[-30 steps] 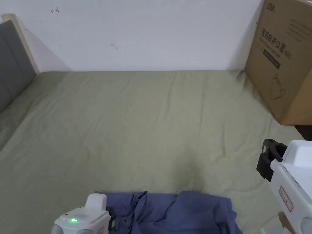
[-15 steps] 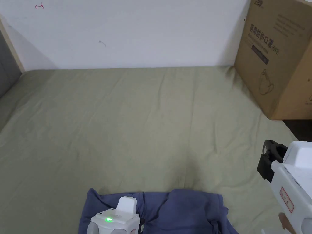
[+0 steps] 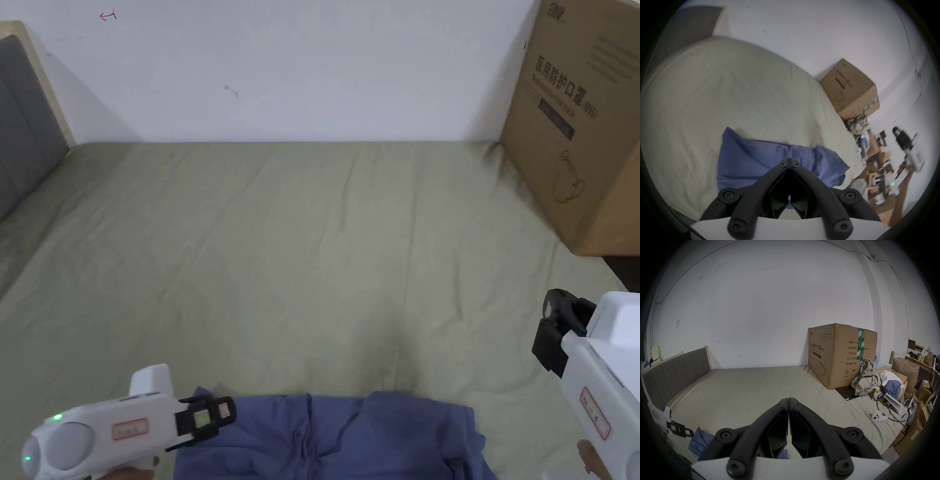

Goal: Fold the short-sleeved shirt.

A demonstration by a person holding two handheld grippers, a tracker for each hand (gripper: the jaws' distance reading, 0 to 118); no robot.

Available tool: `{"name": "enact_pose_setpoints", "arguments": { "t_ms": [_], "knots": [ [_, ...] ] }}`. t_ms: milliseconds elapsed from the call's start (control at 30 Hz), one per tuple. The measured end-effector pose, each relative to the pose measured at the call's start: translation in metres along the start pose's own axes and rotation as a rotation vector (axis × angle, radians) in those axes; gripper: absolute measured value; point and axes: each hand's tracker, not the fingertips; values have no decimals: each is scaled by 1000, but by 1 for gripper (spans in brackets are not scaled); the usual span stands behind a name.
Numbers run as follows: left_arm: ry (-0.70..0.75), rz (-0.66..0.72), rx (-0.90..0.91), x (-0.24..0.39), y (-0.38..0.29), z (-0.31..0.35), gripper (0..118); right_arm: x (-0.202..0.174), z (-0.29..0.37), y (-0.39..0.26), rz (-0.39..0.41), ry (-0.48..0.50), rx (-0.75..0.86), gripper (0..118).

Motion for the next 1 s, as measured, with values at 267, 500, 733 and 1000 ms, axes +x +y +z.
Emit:
{"name": "enact_pose_setpoints", "arguments": {
  "t_ms": [267,500,733,1000],
  "knots": [
    [115,87,-48,-61,8,0,107,-14,-9,-6,9,17,-33,0],
    [97,95,-135,-89,3,-40,90,-19,-14,-9,26,17,-55,0],
    [96,-8,-140,-76,-5,-51,23,-16,-17,-11,29,-2,-69,0],
    [147,-86,-75,-49,-9,-32,5,-15,-15,-6,32,3,-57,0]
  ]
}}
